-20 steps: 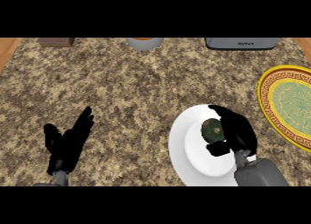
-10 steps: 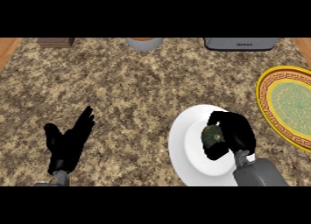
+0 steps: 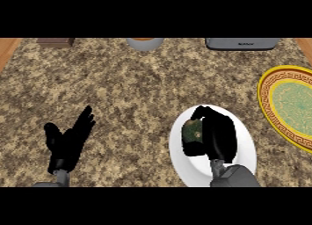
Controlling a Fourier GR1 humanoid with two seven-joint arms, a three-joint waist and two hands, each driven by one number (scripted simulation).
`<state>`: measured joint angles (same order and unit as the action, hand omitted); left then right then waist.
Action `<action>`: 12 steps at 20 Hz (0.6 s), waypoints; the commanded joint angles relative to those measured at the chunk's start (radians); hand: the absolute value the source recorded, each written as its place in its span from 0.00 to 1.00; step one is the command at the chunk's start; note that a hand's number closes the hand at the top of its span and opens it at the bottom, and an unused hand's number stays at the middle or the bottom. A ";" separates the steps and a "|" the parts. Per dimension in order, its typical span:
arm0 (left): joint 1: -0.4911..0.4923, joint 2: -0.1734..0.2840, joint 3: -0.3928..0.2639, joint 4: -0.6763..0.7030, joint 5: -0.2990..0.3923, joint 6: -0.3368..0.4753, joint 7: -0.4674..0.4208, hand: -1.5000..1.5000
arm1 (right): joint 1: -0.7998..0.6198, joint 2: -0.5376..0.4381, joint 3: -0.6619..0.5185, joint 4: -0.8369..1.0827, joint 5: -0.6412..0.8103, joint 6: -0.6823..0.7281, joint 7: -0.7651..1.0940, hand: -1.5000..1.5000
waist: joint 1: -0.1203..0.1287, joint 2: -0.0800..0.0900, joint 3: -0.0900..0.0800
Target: Pick the squash from the plate and place it in the plate
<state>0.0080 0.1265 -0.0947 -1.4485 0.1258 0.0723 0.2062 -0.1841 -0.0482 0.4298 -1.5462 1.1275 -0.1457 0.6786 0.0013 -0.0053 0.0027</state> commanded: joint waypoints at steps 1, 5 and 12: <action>0.048 0.012 -0.003 0.006 -0.001 -0.017 -0.003 0.50 | -0.007 0.046 0.135 -0.080 0.125 -0.151 0.181 1.00 | 0.004 0.001 -0.003; 0.008 0.019 0.022 0.035 0.008 -0.025 0.005 0.50 | -0.017 0.047 0.166 -0.139 0.279 -0.216 0.290 1.00 | -0.003 0.003 -0.003; 0.013 0.000 0.007 -0.009 -0.001 -0.011 0.021 0.50 | -0.002 0.048 0.006 -0.279 0.296 -0.320 0.355 1.00 | -0.005 0.003 -0.002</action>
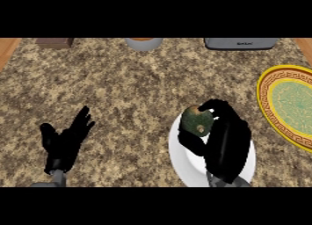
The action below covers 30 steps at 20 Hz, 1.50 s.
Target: Pick the squash from the plate and place it in the plate
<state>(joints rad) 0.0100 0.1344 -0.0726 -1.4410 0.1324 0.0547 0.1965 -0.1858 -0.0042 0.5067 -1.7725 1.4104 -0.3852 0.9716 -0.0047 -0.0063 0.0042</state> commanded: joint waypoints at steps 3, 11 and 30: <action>-0.035 -0.010 -0.008 -0.018 -0.002 0.018 0.094 0.50 | 0.071 -0.035 -0.133 -0.099 -0.052 -0.163 -0.006 1.00 | -0.003 0.006 -0.003; 0.003 0.043 0.056 0.029 0.047 -0.072 0.026 0.50 | 0.148 -0.143 -0.326 -0.039 -0.240 -0.361 -0.184 1.00 | 0.002 0.007 -0.004; 0.023 -0.050 -0.028 0.001 -0.035 -0.006 0.012 0.50 | -0.162 -0.542 -0.828 0.797 -1.109 -0.435 -1.039 1.00 | 0.022 0.013 -0.001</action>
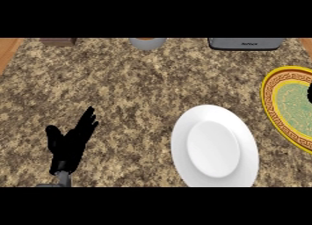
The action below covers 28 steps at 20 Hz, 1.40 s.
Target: Pick the squash from the plate and place it in the plate
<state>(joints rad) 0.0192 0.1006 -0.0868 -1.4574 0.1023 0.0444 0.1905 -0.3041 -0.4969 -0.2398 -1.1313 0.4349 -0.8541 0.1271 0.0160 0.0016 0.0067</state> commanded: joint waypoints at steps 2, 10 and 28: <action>0.009 -0.018 -0.007 0.021 -0.015 0.022 0.016 0.50 | -0.067 -0.079 -0.086 0.241 -0.107 0.138 -0.015 1.00 | 0.004 0.006 -0.005; 0.002 -0.028 -0.027 -0.003 -0.025 0.024 0.034 0.50 | -0.150 -0.129 -0.122 0.580 -0.190 0.399 -0.282 0.00 | 0.021 0.014 0.000; -0.043 -0.015 0.040 0.098 -0.004 0.001 -0.003 0.50 | -0.153 -0.202 -0.446 0.777 -0.524 0.726 -0.722 0.00 | -0.012 0.005 -0.005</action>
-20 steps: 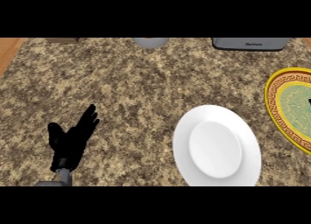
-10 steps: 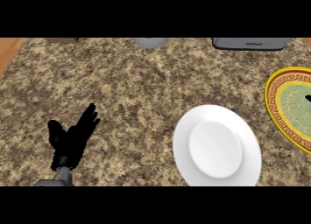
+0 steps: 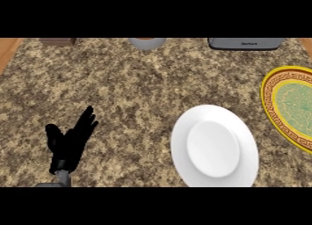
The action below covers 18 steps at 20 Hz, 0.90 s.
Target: Pick the squash from the plate and place it in the plate
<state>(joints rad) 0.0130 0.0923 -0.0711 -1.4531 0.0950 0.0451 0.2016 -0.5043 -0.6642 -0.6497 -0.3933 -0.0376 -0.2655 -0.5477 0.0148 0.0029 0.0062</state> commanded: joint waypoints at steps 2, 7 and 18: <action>0.049 -0.013 -0.010 -0.012 -0.020 0.018 -0.009 0.50 | 0.089 -0.030 -0.022 -0.037 -0.078 0.225 -0.015 0.00 | -0.018 -0.005 -0.006; 0.008 0.013 0.035 0.005 0.011 -0.001 0.044 0.50 | 0.250 0.012 0.013 -0.123 -0.094 0.346 -0.071 0.00 | -0.026 -0.007 -0.007; 0.072 -0.015 0.002 -0.010 -0.004 -0.025 0.005 0.50 | 0.610 0.070 0.050 -0.467 -0.111 0.386 -0.039 0.00 | -0.027 -0.006 -0.008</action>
<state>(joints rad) 0.0373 0.0933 -0.0510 -1.4837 0.0939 0.0346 0.2265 -0.0223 -0.6272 -0.6049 -0.7436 -0.1403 0.1083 -0.5859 -0.0107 -0.0067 0.0008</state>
